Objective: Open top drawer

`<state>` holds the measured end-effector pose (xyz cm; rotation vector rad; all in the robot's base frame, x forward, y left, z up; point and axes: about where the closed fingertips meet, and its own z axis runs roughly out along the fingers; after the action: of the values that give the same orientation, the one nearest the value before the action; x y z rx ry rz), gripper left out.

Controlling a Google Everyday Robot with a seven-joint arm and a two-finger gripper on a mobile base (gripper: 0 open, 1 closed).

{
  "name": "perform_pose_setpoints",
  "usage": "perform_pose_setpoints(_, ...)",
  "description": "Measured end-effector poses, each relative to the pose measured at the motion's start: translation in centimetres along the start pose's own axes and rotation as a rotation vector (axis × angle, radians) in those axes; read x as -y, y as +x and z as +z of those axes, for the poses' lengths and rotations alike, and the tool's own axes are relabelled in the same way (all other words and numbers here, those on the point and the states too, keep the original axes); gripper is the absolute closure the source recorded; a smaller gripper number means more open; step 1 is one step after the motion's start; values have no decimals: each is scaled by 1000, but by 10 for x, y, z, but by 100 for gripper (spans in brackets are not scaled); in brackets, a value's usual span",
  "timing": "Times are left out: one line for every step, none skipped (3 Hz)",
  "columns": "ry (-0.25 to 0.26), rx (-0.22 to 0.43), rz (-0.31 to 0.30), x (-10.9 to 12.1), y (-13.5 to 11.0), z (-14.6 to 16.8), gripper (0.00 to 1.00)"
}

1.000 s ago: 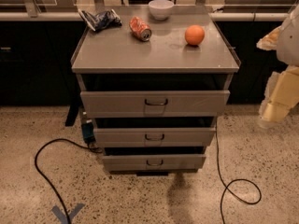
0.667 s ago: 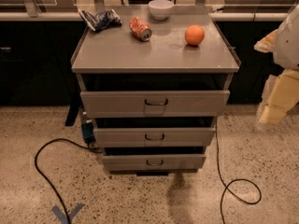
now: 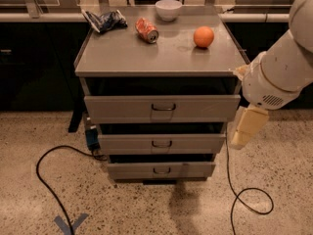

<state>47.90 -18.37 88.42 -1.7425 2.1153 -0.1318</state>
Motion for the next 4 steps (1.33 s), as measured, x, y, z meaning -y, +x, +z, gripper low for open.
perform_pose_setpoints(0, 0, 0, 0, 0, 0, 0)
perform_pose_setpoints(2, 48, -61, -2, -8, 29, 0)
perform_pose_setpoints(-27, 138, -146, -14, -29, 83, 0)
perform_pose_setpoints(-29, 219, -181, -12, -52, 129, 0)
